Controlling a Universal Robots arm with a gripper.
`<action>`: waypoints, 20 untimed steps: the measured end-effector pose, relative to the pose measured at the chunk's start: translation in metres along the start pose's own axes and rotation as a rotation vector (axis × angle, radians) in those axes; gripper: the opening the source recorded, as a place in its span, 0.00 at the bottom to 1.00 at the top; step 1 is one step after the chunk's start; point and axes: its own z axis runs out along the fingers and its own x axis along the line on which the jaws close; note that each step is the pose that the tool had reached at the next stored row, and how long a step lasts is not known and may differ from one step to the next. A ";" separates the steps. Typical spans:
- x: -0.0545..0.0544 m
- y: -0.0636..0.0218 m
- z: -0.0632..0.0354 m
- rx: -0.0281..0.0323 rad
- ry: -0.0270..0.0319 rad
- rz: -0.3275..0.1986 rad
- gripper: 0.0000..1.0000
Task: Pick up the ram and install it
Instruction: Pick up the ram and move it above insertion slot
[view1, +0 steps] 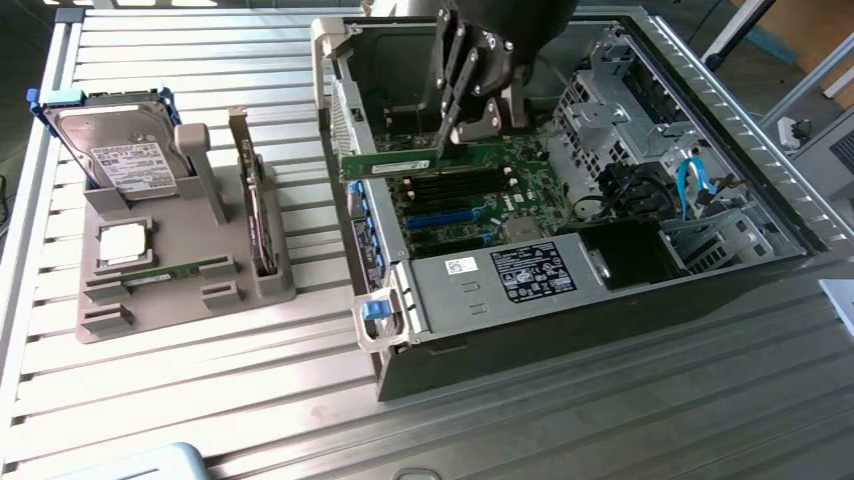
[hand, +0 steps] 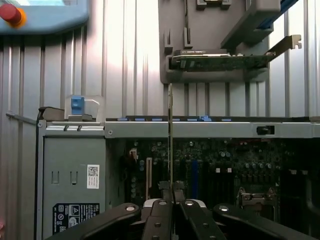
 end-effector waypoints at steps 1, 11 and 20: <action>0.000 -0.0035 -0.0003 -0.0001 0.0000 0.000 0.12; 0.002 -0.0424 -0.0041 -0.0010 0.0001 0.000 0.12; 0.004 -0.0755 -0.0071 -0.0015 -0.0001 0.000 0.12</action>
